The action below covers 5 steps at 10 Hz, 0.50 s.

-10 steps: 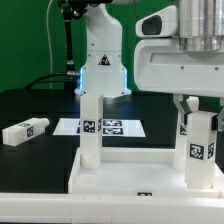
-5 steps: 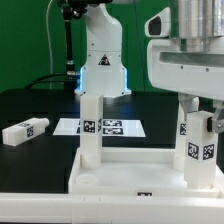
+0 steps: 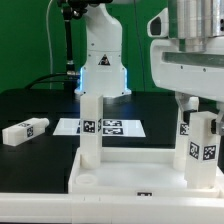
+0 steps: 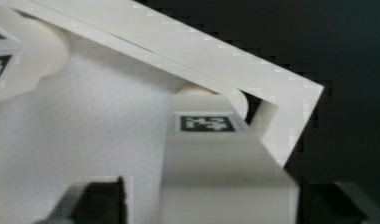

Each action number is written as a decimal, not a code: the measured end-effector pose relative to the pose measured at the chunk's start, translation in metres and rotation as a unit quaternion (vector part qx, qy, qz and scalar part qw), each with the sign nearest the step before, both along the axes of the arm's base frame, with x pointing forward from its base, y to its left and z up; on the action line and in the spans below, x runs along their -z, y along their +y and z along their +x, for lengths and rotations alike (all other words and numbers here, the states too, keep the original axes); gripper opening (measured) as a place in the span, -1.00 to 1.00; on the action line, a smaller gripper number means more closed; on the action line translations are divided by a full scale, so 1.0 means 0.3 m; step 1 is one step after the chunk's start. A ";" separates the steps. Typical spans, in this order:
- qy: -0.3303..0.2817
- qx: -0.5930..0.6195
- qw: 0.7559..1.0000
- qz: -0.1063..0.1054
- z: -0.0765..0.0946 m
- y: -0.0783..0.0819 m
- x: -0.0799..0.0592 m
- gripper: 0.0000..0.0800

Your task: Assemble desk

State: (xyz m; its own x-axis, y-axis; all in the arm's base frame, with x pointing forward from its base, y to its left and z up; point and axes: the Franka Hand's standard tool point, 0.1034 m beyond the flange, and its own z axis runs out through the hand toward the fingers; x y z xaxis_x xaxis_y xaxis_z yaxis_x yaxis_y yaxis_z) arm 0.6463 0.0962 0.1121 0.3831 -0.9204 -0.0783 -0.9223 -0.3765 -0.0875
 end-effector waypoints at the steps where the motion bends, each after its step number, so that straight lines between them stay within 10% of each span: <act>1: -0.001 -0.026 1.000 -0.003 -0.002 0.002 0.001 0.50; 5: -0.015 -0.221 0.975 -0.024 -0.009 0.010 0.007 0.62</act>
Offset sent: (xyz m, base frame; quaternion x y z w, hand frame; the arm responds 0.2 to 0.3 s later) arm -0.0006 0.0051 -0.0007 -0.0298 0.0136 -0.2576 0.9657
